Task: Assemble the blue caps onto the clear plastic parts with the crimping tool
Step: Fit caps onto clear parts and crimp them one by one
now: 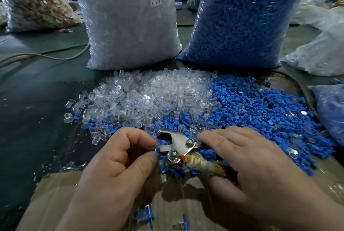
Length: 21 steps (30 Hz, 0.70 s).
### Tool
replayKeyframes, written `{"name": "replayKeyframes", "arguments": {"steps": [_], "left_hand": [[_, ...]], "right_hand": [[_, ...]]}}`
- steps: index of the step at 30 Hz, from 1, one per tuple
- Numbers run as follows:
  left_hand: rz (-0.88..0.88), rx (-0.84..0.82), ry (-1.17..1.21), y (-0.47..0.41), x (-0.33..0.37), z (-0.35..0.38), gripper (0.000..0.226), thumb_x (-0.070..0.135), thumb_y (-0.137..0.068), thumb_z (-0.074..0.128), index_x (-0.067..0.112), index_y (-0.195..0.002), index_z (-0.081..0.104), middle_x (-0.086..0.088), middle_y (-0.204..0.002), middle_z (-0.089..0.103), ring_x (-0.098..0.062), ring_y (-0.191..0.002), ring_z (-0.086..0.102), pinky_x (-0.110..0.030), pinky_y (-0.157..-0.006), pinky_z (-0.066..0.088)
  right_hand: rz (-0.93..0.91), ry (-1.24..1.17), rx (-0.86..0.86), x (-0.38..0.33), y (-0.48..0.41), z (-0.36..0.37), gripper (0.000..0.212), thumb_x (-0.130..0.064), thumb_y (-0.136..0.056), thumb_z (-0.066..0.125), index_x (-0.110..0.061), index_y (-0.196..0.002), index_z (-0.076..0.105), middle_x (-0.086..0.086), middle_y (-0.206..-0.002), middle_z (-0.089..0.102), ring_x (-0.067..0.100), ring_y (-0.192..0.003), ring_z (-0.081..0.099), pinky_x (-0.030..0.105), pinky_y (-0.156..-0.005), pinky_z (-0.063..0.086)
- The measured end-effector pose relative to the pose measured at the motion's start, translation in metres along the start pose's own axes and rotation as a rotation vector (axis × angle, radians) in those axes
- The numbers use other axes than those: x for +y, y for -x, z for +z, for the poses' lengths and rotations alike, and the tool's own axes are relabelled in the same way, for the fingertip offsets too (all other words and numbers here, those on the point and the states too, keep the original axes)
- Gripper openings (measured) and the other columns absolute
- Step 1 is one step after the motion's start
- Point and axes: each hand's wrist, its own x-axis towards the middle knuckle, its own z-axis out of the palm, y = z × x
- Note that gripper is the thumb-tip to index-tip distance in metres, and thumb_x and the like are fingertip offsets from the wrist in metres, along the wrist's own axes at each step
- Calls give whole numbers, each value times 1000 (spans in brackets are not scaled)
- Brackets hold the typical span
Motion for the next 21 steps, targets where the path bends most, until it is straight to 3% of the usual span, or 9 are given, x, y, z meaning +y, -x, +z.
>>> {"name": "replayKeyframes", "arguments": {"steps": [2, 8, 11, 15, 19, 21], "left_hand": [[15, -12, 5, 0, 2, 1, 27, 48, -64, 72, 36, -88, 71, -1, -73, 69, -14, -60, 65, -28, -54, 54], [22, 15, 1, 0, 2, 0, 30, 48, -64, 72, 33, -91, 71, -7, -75, 69, -30, -62, 62, -49, -61, 55], [14, 30, -20, 1, 1, 1, 31, 49, -63, 72, 35, -91, 71, -4, -73, 69, -27, -61, 63, -47, -61, 55], [-34, 68, -63, 1, 0, 0, 32, 52, -64, 70, 37, -92, 70, -3, -70, 69, -25, -62, 66, -44, -58, 55], [-141, -24, -128, -1, -3, -1, 16, 25, -78, 73, 37, -86, 68, 0, -63, 68, -14, -54, 64, -25, -50, 50], [-182, -64, -152, 1, 0, 4, 17, 27, -73, 70, 38, -85, 67, 1, -62, 67, -14, -53, 63, -21, -47, 49]], "right_hand": [[-23, 30, 21, 0, -1, 2, 61, -56, -76, 44, -22, -121, 68, -13, -103, 70, 8, -89, 65, 23, -81, 46], [-45, 4, 71, 1, -1, 3, 59, -55, -72, 48, -22, -115, 71, -14, -87, 69, 10, -77, 66, 24, -74, 51], [-47, -17, 69, 0, -2, 3, 58, -54, -72, 49, -22, -115, 71, -13, -85, 69, 11, -76, 66, 27, -70, 56], [45, 8, 36, 4, -1, 0, 56, -59, -75, 48, -28, -119, 65, -19, -96, 67, 6, -85, 62, 20, -77, 45], [216, 93, -64, 16, -10, 3, 73, -71, -77, 33, -32, -136, 50, -21, -113, 59, 8, -100, 47, 24, -87, 36], [241, 85, -119, 21, -12, 7, 77, -75, -75, 27, -37, -140, 39, -21, -120, 54, 9, -106, 40, 28, -93, 34]]}}
